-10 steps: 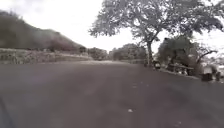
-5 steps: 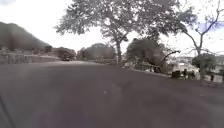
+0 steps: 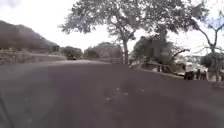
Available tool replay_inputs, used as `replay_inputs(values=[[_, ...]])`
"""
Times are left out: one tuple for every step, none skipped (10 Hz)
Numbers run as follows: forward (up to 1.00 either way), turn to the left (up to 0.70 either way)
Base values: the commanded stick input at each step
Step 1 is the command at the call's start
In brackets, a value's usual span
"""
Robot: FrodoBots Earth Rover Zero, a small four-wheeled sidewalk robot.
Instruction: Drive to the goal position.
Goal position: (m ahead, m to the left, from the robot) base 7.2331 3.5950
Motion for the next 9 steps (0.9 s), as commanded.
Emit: replay_inputs(values=[[0.70, 0.00], [0.70, 0.00], [0.70, 0.00], [0.70, 0.00], [0.70, 0.00], [0.70, 0.00], [0.70, 0.00], [0.70, 0.00], [0.70, 0.00]])
